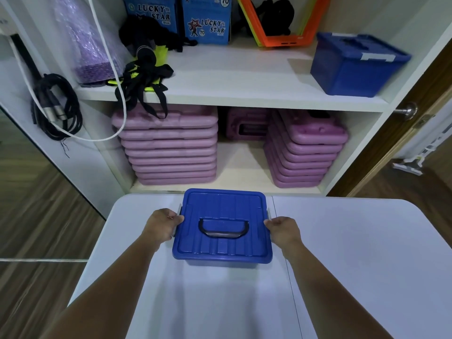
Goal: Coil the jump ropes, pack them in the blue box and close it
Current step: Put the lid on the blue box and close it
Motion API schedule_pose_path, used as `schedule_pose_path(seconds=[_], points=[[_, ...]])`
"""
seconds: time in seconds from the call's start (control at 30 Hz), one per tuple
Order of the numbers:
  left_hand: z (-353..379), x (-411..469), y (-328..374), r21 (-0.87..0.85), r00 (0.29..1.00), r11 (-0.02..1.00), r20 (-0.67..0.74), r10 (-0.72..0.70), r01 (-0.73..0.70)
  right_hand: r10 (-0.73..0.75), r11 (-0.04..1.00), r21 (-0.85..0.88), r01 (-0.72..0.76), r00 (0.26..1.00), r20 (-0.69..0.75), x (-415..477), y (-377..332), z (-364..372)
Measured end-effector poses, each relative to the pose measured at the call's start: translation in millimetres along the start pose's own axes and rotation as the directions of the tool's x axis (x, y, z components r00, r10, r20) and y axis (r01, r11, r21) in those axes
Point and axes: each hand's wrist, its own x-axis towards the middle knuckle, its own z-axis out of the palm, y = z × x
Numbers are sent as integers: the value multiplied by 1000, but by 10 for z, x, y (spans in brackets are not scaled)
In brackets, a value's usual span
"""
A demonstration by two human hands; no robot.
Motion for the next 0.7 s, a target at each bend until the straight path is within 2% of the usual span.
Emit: schedule_pose_path(seconds=[0.1,0.2,0.27,0.37,0.47,0.5,0.57,0.63,0.7], points=[[77,-85,0,358,980,926,-105,168,-120,-139,955,-275,109,986,-94,-108,-34,91],[197,-207,-27,564,941,812,-170,292,-150,-238,892,-425,154,959,-152,-223,-30,168],[239,-272,-51,595,927,787,-181,327,-162,-295,866,-464,188,940,-169,-274,12,187],[224,-315,-118,464,921,849,-153,357,-252,-399,852,-438,287,897,-188,-292,118,161],[164,-294,-182,376,906,869,-145,397,-321,-377,903,-300,308,903,-206,-271,150,91],[143,-270,-201,338,906,880,-143,399,-334,-332,935,-197,294,921,-203,-248,154,71],[101,-221,-221,194,920,917,-117,374,-349,-182,972,119,201,970,-159,-175,160,21],[62,-162,-235,-42,951,952,-88,298,-302,-18,918,395,29,999,-31,-120,167,-42],[40,-136,-219,-257,980,946,-38,193,-196,58,859,503,-96,994,91,-97,184,-98]])
